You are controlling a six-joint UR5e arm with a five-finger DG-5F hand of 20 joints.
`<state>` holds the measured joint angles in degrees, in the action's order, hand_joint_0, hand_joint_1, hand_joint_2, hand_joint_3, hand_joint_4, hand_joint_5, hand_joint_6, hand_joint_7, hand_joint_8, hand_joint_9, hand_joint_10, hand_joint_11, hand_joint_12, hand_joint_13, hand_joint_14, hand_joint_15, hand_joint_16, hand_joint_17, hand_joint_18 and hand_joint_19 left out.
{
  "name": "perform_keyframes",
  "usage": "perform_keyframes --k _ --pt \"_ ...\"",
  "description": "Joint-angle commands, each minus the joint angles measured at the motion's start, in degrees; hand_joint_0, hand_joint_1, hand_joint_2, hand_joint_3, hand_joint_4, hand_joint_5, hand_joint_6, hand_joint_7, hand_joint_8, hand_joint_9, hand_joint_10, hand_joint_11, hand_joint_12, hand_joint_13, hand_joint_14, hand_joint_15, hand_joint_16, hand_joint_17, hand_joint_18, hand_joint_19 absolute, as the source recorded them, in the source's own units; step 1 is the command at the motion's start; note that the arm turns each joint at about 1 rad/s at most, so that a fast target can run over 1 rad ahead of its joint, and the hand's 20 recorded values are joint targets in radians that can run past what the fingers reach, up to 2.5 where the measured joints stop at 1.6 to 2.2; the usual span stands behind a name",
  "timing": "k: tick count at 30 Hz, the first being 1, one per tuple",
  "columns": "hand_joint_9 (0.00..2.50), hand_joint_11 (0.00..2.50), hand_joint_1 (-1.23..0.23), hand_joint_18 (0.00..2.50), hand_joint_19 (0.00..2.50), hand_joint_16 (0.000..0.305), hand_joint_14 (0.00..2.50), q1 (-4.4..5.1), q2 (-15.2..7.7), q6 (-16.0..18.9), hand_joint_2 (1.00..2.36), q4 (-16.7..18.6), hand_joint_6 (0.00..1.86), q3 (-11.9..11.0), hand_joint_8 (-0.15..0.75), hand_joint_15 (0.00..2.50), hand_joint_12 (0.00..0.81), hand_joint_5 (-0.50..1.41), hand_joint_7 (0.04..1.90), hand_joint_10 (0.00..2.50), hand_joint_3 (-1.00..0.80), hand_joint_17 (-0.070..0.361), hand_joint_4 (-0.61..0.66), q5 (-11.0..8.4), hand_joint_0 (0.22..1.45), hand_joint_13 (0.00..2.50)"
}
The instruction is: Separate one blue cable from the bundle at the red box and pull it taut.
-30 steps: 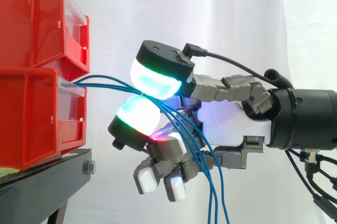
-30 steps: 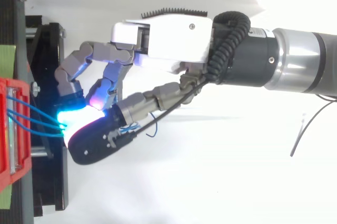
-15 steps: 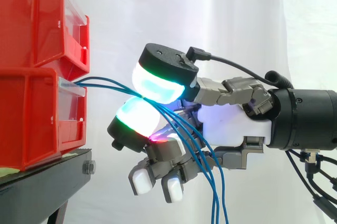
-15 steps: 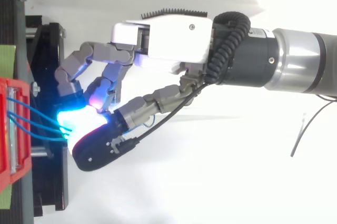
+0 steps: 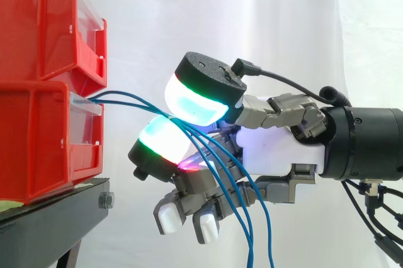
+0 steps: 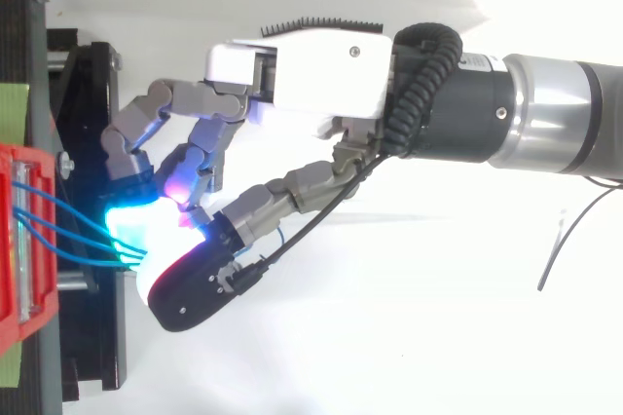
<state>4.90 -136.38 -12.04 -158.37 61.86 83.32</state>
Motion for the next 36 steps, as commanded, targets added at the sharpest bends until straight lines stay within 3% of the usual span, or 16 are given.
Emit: perform_keyframes --k 1,6,10,12,14,18,21,27,29,36 --pt "1.12 1.21 -0.65 0.96 0.74 0.056 0.02 0.02 0.1 -0.1 1.0 0.1 0.9 0.0 0.389 0.6 0.428 -0.17 1.05 0.02 -0.5 0.126 0.16 0.0 0.52 0.88" --pt "1.12 1.19 -0.65 1.01 0.74 0.064 0.02 0.1 0.0 0.0 1.0 0.0 0.89 0.0 0.418 0.59 0.461 -0.17 1.02 0.02 -0.5 0.143 0.18 0.0 0.44 0.89" --pt "1.12 1.2 -0.78 1.03 0.71 0.065 0.02 0.19 0.0 0.0 1.0 0.0 0.88 0.1 0.423 0.59 0.471 -0.17 1.0 0.01 -0.5 0.146 0.19 -0.26 0.42 0.89" --pt "1.1 1.2 -0.9 0.98 0.7 0.06 0.02 0.19 0.0 0.0 1.0 0.0 0.88 0.0 0.392 0.59 0.44 -0.17 1.02 0.02 -0.5 0.135 0.17 -0.26 0.46 0.87" --pt "1.07 1.2 -0.93 0.93 0.71 0.053 0.02 0.19 0.1 0.0 1.0 0.0 0.88 0.0 0.356 0.59 0.411 -0.18 1.05 0.02 -0.5 0.12 0.13 -0.26 0.55 0.85" --pt "1.08 1.22 -0.89 0.91 0.73 0.05 0.02 0.19 0.1 0.0 1.0 0.0 0.89 0.1 0.35 0.59 0.389 -0.17 1.14 0.02 -0.49 0.113 0.07 -0.26 0.7 0.84" --pt "1.1 1.19 -0.8 0.91 0.77 0.051 0.02 0.19 0.0 0.0 1.01 0.0 0.9 0.1 0.356 0.6 0.402 -0.17 1.14 0.02 -0.34 0.115 0.07 -0.26 0.66 0.86" --pt "1.07 1.13 -0.7 0.88 0.82 0.053 0.02 0.19 0.0 0.0 1.01 0.1 0.88 0.0 0.356 0.61 0.412 -0.17 1.16 0.02 -0.33 0.119 0.08 -0.26 0.62 0.84" --pt "1.08 1.14 -0.59 0.86 0.83 0.053 0.02 0.28 0.0 0.0 1.01 0.1 0.87 0.1 0.349 0.61 0.414 -0.17 1.12 0.02 -0.32 0.12 0.09 -0.26 0.61 0.83" --pt "1.07 1.14 -0.5 0.85 0.83 0.054 0.02 0.28 0.1 0.0 1.01 0.1 0.87 0.1 0.355 0.62 0.415 -0.17 1.16 0.02 -0.28 0.121 0.12 -0.26 0.61 0.83"
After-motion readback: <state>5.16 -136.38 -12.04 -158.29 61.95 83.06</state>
